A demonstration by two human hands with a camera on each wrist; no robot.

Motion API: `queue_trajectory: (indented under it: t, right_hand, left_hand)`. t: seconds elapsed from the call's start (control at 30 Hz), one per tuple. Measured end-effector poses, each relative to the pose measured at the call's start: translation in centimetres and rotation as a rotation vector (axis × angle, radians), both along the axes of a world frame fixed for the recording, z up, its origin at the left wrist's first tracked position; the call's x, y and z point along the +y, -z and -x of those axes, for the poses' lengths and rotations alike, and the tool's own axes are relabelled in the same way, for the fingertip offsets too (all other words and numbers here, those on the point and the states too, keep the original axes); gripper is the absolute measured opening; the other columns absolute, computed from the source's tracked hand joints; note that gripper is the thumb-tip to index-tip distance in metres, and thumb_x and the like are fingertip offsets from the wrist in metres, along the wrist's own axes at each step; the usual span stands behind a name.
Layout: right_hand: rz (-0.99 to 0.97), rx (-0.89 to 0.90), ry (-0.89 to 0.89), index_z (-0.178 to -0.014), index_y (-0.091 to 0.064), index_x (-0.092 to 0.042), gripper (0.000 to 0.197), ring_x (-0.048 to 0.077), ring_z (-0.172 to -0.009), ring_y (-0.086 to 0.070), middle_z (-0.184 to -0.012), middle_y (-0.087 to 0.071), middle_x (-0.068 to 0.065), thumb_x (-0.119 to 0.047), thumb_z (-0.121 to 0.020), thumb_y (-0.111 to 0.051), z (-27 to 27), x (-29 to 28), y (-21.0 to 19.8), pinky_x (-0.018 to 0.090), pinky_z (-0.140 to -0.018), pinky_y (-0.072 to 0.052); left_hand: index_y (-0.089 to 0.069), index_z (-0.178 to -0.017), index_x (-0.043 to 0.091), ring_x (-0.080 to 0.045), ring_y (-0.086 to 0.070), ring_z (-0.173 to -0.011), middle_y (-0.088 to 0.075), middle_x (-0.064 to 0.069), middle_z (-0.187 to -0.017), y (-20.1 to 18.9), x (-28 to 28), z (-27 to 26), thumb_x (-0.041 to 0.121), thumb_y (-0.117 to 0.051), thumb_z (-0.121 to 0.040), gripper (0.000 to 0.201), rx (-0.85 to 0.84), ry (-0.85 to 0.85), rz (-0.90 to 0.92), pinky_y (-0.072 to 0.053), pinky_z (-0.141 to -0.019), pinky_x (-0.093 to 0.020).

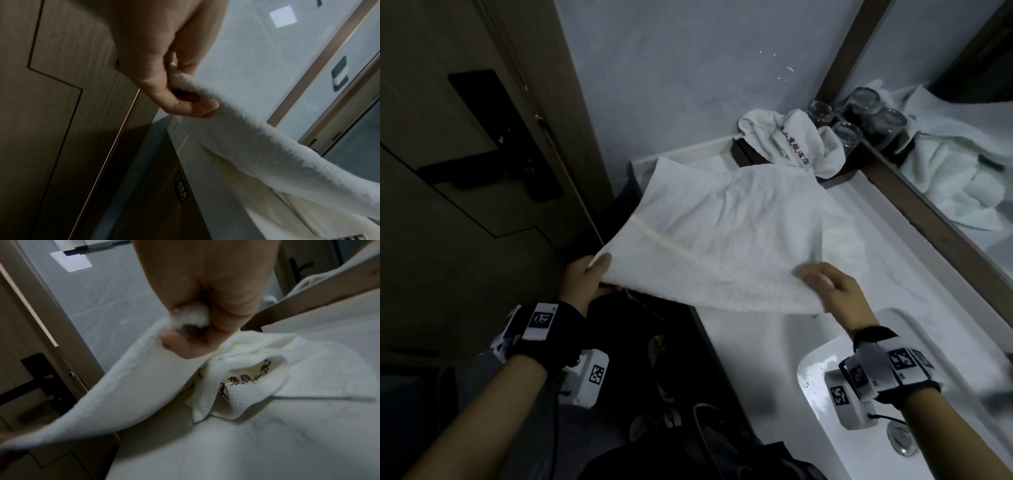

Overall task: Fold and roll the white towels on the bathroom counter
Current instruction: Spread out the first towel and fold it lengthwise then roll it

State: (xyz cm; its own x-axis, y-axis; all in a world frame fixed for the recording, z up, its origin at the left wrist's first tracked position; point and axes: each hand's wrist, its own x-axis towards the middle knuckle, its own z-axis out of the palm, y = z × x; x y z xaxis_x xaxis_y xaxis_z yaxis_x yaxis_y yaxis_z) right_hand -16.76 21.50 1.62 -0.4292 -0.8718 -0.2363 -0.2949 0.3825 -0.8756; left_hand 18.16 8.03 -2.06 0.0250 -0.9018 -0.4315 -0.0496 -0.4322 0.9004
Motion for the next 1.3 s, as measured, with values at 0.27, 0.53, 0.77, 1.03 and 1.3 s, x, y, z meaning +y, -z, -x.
queue_trajectory:
  t: [0.27, 0.53, 0.77, 1.03, 1.3]
  right_hand:
    - [-0.135, 0.409, -0.147, -0.101, -0.062, -0.009, 0.041, 0.029, -0.093, -0.059, -0.099, -0.059, 0.009, 0.002, -0.064, -0.078, -0.7, -0.1, -0.9, 0.019, -0.070, -0.037]
    - [0.176, 0.211, 0.100, -0.080, -0.059, -0.012, 0.010, 0.004, -0.089, -0.046, -0.098, -0.045, -0.002, -0.016, -0.082, -0.069, 0.4, -5.2, -2.8, -0.002, -0.072, -0.034]
    - [0.354, 0.090, 0.293, -0.072, -0.052, -0.037, 0.021, -0.006, -0.057, -0.043, -0.062, -0.054, -0.019, -0.026, -0.089, -0.057, 3.2, -11.3, -2.8, 0.008, -0.052, -0.033]
    - [0.280, 0.189, 0.353, -0.079, -0.053, -0.026, 0.011, -0.001, -0.043, -0.037, -0.057, -0.044, -0.006, -0.031, -0.088, -0.057, 6.5, -18.7, -1.8, 0.009, -0.042, -0.030]
    - [-0.034, 0.298, 0.298, -0.113, -0.049, -0.016, 0.030, 0.024, -0.081, -0.054, -0.091, -0.058, 0.009, -0.034, -0.091, -0.055, 8.8, -22.8, -0.4, 0.023, -0.065, -0.035]
  left_hand:
    - [-0.062, -0.096, 0.013, -0.019, -0.059, -0.094, -0.061, -0.008, -0.101, -4.4, -2.9, 1.2, 0.006, -0.046, -0.092, 0.017, 0.084, 0.116, 0.201, -0.054, -0.073, -0.023]
    - [-0.061, -0.107, 0.001, -0.024, -0.057, -0.098, -0.059, -0.011, -0.101, -3.9, -7.6, 3.2, -0.006, -0.058, -0.081, 0.027, -0.195, 0.170, 0.309, -0.050, -0.067, -0.010]
    - [-0.061, -0.093, 0.007, -0.021, -0.053, -0.094, -0.054, -0.009, -0.097, -3.7, -14.5, 4.7, 0.008, -0.057, -0.088, 0.007, -0.365, 0.206, 0.471, -0.042, -0.077, -0.014]
    - [-0.056, -0.097, 0.000, -0.022, -0.053, -0.090, -0.060, -0.013, -0.096, -3.5, -21.7, 10.3, 0.023, -0.050, -0.093, 0.025, -0.631, 0.369, 0.441, -0.038, -0.077, -0.029]
    - [-0.050, -0.118, -0.002, -0.038, -0.048, -0.112, -0.052, -0.027, -0.123, -1.3, -23.1, 13.9, 0.006, -0.051, -0.087, 0.032, -1.128, 0.641, 0.414, -0.037, -0.095, -0.046]
